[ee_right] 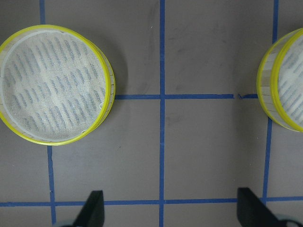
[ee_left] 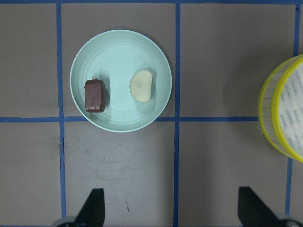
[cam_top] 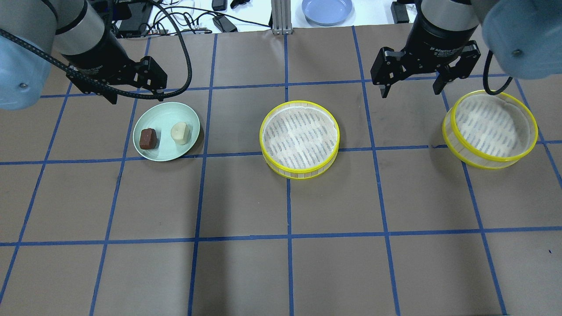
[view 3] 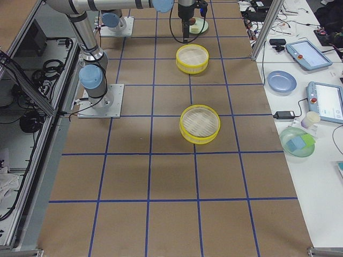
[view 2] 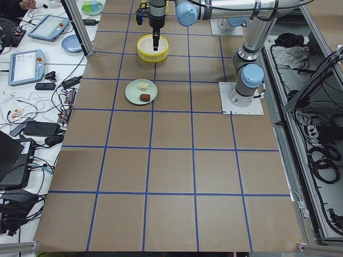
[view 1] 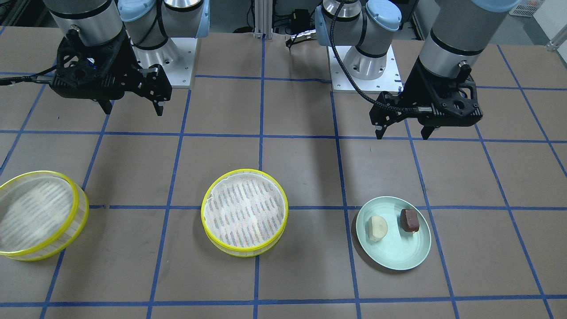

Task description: Stack buns with steamer

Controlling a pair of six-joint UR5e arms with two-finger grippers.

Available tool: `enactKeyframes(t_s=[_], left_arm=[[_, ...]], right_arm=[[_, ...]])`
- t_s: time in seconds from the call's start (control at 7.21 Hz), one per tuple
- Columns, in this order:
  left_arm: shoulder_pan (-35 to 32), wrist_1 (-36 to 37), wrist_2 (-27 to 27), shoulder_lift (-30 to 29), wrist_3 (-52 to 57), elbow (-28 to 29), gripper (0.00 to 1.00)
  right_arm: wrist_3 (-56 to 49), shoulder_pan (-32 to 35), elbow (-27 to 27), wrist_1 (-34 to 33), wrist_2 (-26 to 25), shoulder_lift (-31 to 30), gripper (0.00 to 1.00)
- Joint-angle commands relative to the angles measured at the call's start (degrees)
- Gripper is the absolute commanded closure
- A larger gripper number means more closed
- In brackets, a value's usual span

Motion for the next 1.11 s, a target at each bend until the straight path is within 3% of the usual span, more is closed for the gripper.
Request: enactKeyframes(t_s=[0.0,0.42,0.97], left_arm=[[0.61,0.07,-0.01,-1.02,0.36,-0.40,0.00],[0.96,1.03,-0.18,-3.38,0.44,-0.75,0.00],[1.49,15.76,-0.45,-14.44,13.41,-2.94,0.00]], right_arm=[[-0.61,-4.60,-0.18,-0.40,0.13,2.43,0.00],[-8.13,-21.27,-0.18,-0.49,-0.40,6.29,0.00],[-25.16,-35.72,-0.09,-8.91,-1.36,17.18,0.00]])
